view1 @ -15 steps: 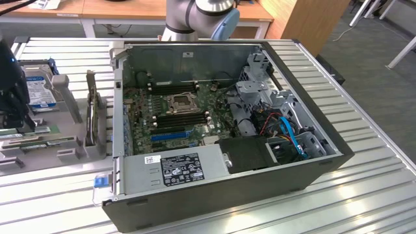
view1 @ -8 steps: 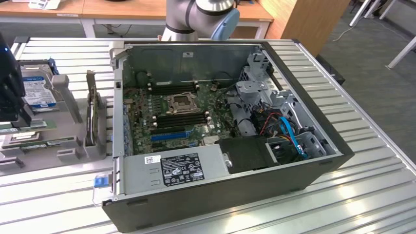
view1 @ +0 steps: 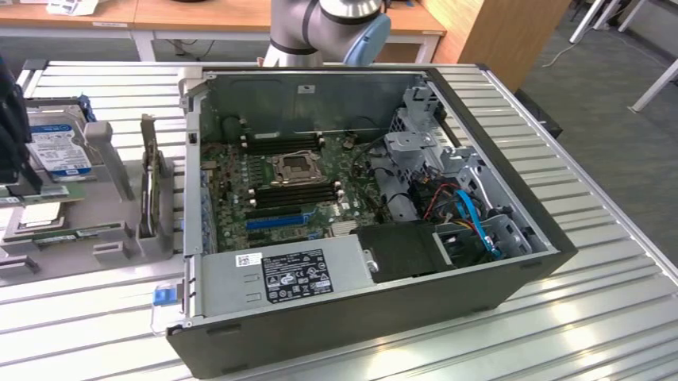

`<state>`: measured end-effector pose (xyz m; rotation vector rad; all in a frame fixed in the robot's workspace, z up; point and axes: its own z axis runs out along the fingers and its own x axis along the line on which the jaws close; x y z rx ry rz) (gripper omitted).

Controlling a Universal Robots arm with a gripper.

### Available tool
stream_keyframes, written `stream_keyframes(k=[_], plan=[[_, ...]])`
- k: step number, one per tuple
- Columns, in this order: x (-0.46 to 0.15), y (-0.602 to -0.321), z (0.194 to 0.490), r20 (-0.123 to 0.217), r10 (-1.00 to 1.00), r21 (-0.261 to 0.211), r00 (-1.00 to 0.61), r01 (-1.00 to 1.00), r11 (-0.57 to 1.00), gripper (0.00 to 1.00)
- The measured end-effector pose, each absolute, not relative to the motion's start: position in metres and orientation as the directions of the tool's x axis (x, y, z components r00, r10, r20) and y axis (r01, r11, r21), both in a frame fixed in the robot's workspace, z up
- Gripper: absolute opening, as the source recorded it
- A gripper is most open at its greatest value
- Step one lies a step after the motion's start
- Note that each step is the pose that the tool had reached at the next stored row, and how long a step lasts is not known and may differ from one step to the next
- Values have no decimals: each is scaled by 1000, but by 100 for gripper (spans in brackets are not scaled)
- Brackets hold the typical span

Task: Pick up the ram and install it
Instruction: 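Pick up the ram and move it above insertion slot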

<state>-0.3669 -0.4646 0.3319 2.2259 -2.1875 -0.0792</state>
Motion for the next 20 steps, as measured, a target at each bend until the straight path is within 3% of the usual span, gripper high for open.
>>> stream_keyframes(k=[20], plan=[[-367,-465,383,-22,-1000,50,15,-999,-16,12]])
